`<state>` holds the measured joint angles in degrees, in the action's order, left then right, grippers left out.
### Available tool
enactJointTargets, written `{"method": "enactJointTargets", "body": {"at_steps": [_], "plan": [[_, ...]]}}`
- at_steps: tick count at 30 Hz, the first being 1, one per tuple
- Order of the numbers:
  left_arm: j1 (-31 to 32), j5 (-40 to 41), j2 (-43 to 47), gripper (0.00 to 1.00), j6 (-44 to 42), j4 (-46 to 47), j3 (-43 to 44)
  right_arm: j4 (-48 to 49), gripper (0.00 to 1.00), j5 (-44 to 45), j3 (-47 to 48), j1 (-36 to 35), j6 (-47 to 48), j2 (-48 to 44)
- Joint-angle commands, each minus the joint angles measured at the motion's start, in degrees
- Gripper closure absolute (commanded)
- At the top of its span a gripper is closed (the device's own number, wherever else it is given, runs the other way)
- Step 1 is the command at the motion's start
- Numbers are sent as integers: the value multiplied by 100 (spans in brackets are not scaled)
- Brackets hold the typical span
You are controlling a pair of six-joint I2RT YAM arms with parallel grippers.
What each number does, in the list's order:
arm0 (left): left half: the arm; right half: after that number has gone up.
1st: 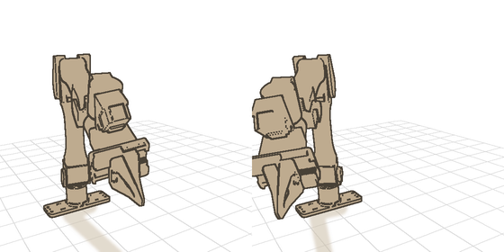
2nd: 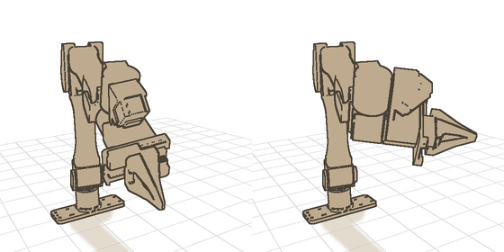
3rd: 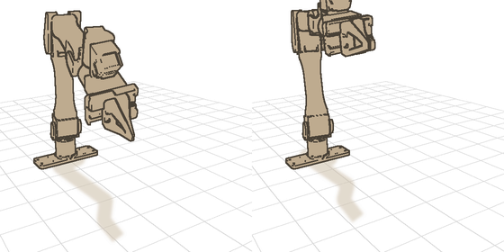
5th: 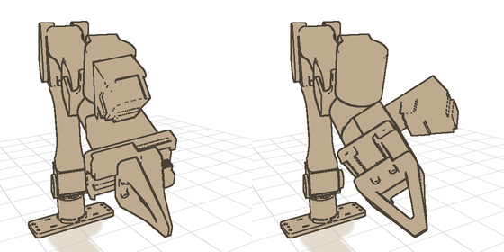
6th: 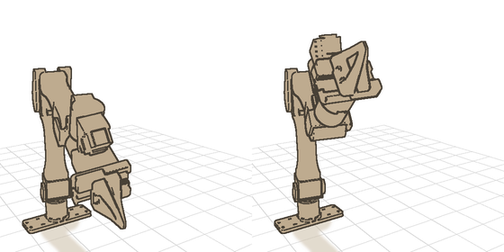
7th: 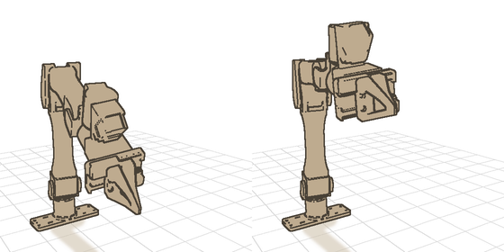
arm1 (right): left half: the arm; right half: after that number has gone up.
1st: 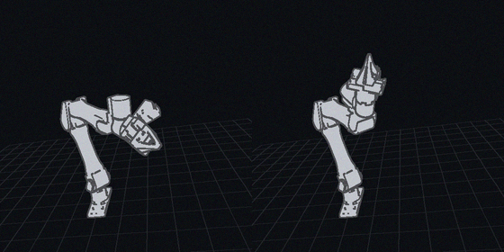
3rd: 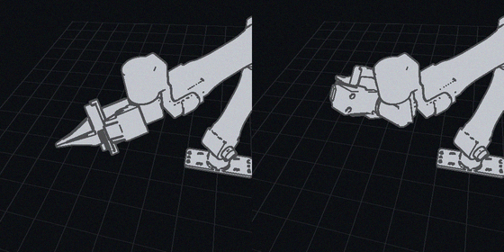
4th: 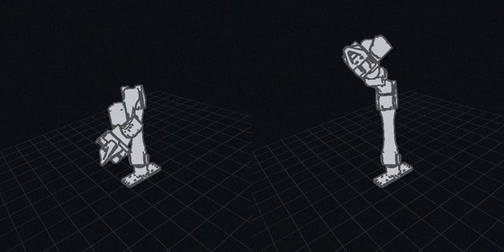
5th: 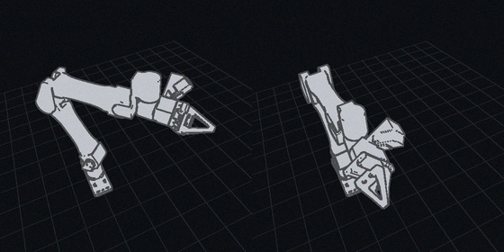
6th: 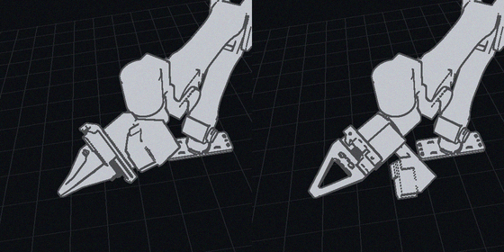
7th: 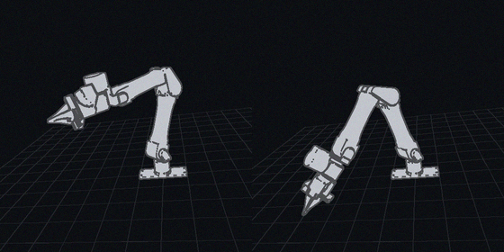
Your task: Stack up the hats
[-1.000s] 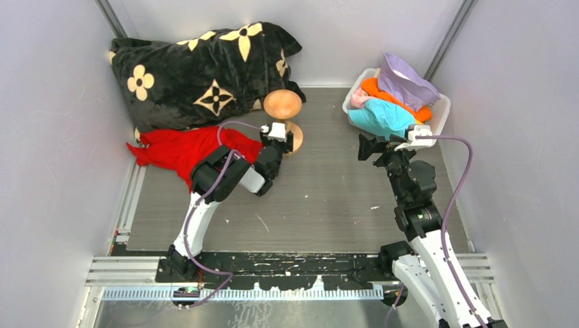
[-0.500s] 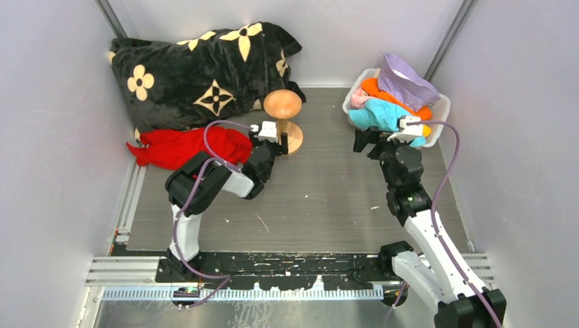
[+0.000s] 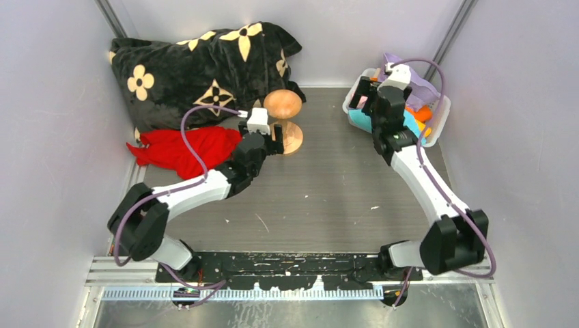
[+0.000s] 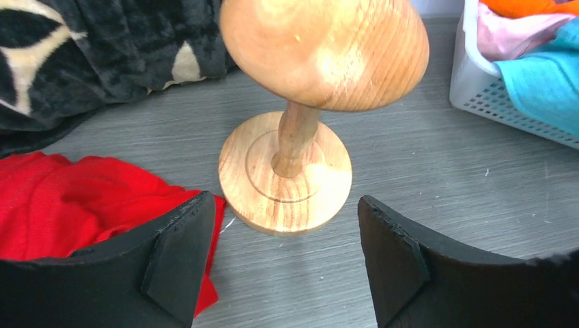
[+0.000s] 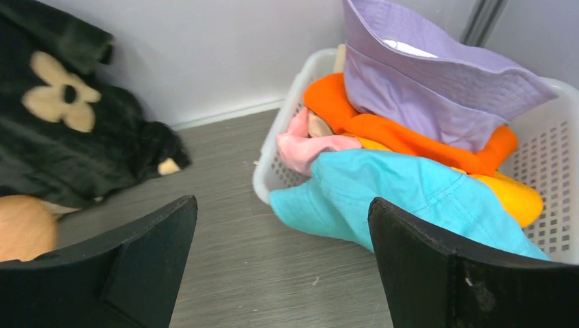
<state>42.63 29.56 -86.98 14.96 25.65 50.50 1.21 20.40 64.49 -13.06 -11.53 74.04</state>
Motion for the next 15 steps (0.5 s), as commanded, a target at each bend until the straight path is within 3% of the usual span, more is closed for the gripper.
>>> {"method": "enactJointTargets", "body": {"at_steps": [1,15], "plan": [[-10,110,522,24,257,-1139,309,-450,0,560,519,43,207,573],[-16,-34,470,23,295,-1333,431,-516,2,-352,880,1023,-119,1608]]}}
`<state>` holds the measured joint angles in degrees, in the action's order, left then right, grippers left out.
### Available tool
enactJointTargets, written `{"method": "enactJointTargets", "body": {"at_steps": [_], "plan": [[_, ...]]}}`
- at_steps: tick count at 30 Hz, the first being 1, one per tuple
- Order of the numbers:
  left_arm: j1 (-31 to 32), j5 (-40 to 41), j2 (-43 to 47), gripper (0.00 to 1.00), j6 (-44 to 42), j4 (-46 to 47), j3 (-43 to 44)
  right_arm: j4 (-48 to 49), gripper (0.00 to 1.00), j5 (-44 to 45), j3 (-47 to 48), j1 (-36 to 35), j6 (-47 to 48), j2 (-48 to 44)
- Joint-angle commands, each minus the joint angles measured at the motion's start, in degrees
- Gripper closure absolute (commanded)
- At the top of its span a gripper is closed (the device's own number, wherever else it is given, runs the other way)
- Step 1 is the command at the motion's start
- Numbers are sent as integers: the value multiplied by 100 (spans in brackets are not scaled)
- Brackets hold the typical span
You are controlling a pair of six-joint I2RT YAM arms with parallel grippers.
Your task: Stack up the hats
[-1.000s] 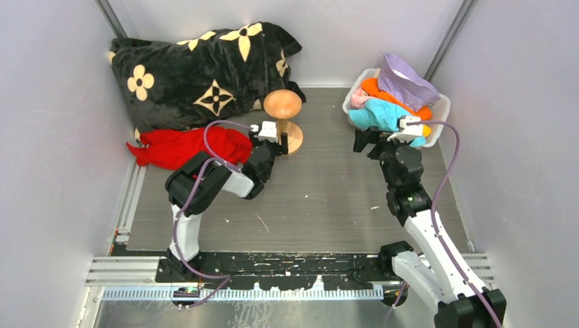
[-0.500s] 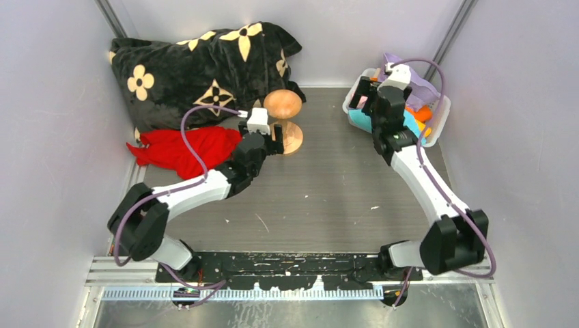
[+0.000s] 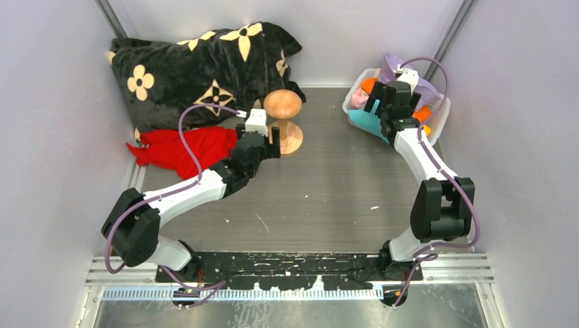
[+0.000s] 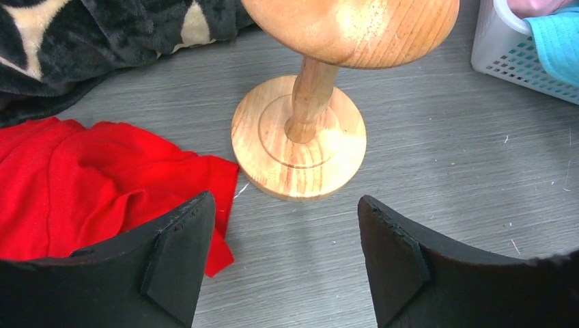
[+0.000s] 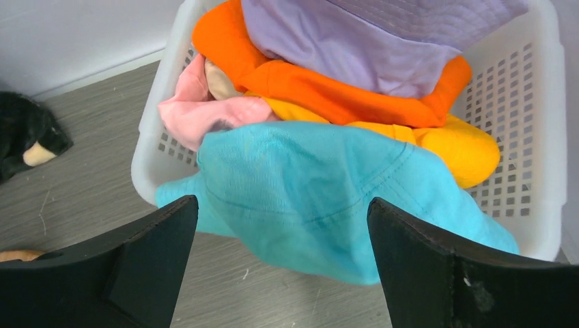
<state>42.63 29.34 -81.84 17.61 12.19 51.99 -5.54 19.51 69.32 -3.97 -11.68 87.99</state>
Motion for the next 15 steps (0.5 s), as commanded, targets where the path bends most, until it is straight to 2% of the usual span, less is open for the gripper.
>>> {"method": "enactJointTargets", "body": {"at_steps": [1,7,9,11,15], "plan": [[-10,-21,-64,24,28,8,292,144,2,-320,410,136,-126,300],[-11,37,-103,24,-5,-38,312,146,7,-650,410,168,-231,665],[-14,74,-99,23,-24,-56,314,141,13,-802,402,172,-278,721],[-18,93,-98,23,-44,-75,319,174,29,-835,362,176,-308,702],[-18,110,-85,23,-64,-64,312,239,75,-563,319,173,-289,385]]}}
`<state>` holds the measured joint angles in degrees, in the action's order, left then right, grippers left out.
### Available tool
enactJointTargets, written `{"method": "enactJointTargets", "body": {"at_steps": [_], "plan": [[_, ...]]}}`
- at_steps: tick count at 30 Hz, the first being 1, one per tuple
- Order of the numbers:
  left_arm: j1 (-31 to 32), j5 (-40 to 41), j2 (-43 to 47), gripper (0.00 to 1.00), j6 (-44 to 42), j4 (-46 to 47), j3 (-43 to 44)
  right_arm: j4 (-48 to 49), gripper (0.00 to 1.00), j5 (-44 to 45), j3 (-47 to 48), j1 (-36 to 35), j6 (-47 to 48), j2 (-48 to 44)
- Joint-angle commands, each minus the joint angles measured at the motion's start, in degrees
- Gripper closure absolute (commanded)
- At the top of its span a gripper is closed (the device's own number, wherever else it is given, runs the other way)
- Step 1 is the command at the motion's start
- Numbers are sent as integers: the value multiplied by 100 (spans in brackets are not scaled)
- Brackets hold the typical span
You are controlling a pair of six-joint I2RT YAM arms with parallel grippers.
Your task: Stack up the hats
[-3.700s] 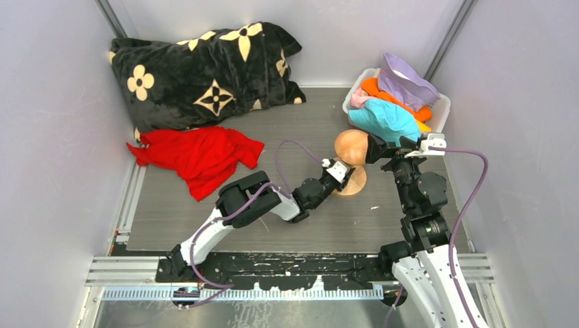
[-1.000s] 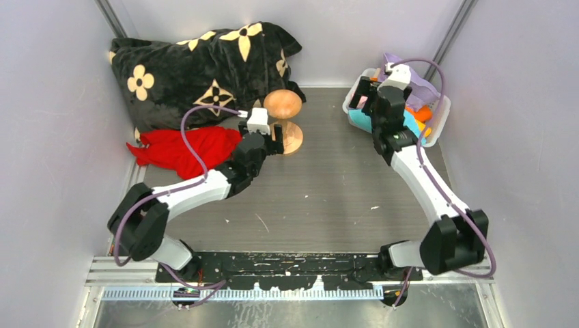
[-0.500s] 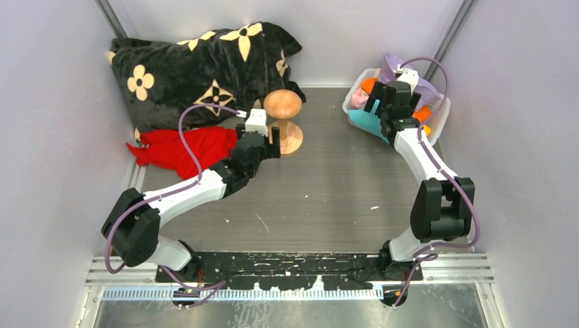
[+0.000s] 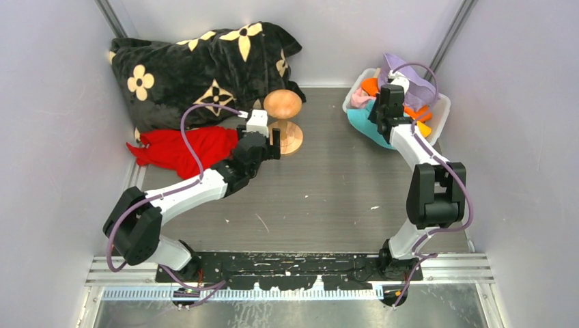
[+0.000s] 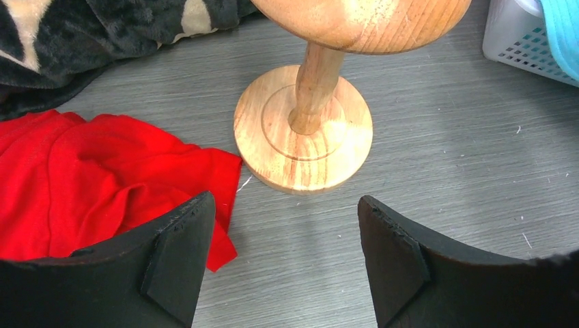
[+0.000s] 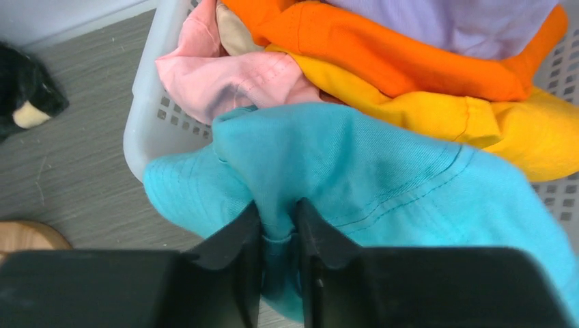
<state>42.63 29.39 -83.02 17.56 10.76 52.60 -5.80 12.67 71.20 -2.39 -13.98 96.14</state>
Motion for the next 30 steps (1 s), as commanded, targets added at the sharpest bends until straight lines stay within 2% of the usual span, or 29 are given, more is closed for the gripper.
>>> {"method": "enactJointTargets", "body": {"at_steps": [1,3,10,14,21,30], "plan": [[-19,98,25,24,-60,90,251,245,86,181,154,11,-28,-545],[-16,73,17,23,-48,101,266,209,98,259,238,-1,23,-845],[-19,58,175,24,-42,40,279,159,99,196,682,-391,338,-1857],[-18,173,521,24,-99,-128,248,289,99,-579,1086,-727,354,-2083],[-19,501,1650,24,-298,-411,-11,840,99,-1329,1572,-1338,218,-1805],[-31,941,3025,25,-676,-650,-400,1471,99,-1698,2234,-1948,125,-714]]}}
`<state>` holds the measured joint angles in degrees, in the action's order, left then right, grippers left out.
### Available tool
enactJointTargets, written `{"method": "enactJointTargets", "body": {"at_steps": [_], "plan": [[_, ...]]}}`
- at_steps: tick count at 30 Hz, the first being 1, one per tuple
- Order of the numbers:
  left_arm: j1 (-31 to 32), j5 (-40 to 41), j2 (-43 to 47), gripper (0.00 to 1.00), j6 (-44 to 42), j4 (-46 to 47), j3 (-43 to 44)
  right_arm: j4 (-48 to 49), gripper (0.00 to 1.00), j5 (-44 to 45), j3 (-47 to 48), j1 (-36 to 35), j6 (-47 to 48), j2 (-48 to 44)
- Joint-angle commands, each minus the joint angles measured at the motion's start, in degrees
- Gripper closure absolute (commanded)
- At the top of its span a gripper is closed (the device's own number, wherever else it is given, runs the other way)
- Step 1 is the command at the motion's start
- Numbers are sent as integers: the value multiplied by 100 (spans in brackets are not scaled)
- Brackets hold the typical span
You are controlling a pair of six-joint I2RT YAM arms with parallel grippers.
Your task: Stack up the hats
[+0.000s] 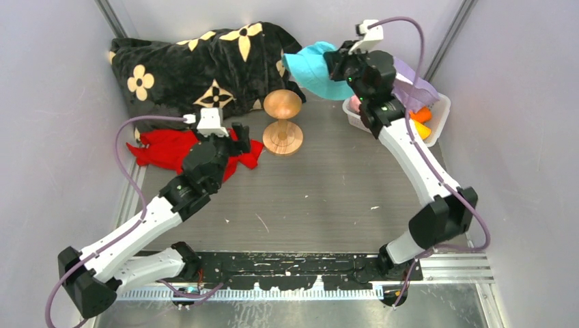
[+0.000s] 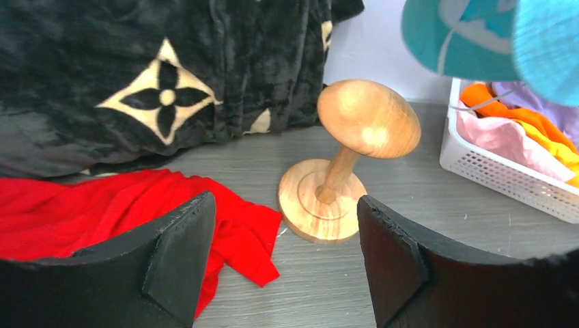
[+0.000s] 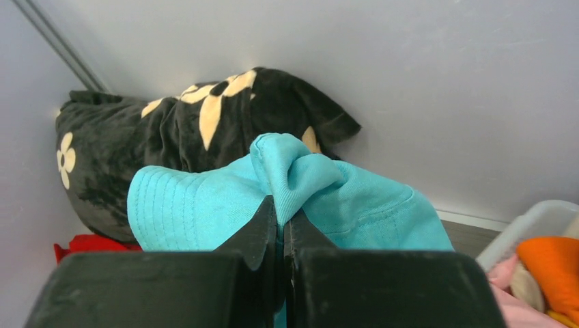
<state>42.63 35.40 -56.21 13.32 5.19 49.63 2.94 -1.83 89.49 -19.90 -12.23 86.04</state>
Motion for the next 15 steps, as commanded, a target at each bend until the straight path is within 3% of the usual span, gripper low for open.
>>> {"method": "enactJointTargets", "body": {"at_steps": [1,15], "plan": [[-35,380,416,25,-285,-127,-122,631,99,-244,465,-277,-30,402],[-161,512,486,25,-425,-264,-161,600,99,-414,822,-961,14,1200]]}}
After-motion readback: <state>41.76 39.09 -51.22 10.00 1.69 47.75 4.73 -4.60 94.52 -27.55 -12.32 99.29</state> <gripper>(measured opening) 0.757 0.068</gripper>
